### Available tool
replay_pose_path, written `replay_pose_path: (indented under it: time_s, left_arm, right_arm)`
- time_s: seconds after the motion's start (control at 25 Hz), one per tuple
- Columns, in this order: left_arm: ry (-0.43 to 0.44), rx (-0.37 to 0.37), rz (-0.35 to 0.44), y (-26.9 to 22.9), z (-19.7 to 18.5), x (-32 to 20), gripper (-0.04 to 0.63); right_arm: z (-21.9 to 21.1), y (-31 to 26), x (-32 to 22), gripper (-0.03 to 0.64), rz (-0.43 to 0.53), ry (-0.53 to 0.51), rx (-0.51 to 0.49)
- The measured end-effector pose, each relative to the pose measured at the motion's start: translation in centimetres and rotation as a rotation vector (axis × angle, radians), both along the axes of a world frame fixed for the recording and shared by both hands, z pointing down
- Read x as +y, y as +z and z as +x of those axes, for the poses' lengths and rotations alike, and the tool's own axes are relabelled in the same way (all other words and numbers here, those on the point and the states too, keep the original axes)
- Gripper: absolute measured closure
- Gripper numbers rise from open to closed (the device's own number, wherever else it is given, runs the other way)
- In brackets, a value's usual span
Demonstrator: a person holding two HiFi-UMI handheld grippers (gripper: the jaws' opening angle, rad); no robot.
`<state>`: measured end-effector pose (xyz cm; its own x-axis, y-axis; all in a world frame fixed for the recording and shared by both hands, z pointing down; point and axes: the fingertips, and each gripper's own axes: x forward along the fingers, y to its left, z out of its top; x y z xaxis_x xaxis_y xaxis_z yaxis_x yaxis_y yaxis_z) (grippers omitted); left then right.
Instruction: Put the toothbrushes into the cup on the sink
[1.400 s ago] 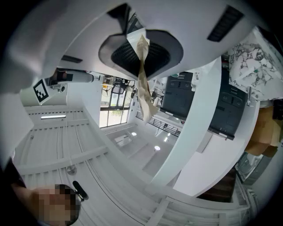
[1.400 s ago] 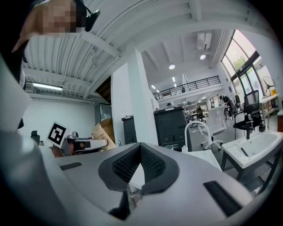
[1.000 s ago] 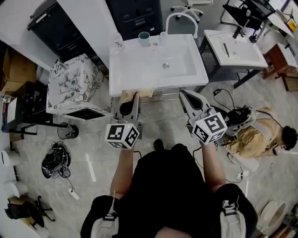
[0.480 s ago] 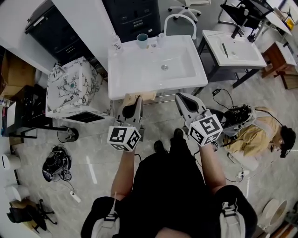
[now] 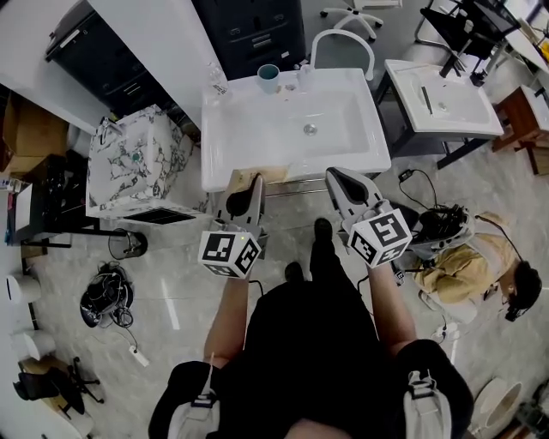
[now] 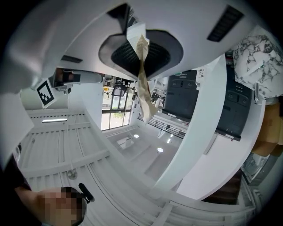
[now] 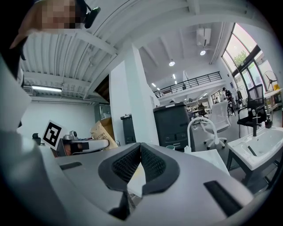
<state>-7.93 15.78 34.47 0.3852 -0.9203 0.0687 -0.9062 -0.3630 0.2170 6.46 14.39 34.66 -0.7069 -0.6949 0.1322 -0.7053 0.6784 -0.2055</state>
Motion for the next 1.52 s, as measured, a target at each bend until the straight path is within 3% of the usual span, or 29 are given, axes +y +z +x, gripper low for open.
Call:
replay_pose_path:
  time_s: [0.96, 1.32, 1.52]
  left_arm:
    - [-0.158, -0.044, -0.085, 2.2, 3.3, -16.3, 0.558]
    - [-0.204, -0.069, -0.099, 3.1, 5.8, -19.3, 0.558]
    - [-0.222, -0.073, -0.113, 3.1, 5.3, -19.4, 0.558]
  right_arm:
    - [0.8, 1.9, -18.2, 0.586, -0.056, -0.221, -0.016]
    - [2.3, 3.7, -21.6, 0.586, -0.093, -0.279, -0.014]
    - [2.1, 3.9, -22.2, 0.586, -0.110, -0.287, -0.020]
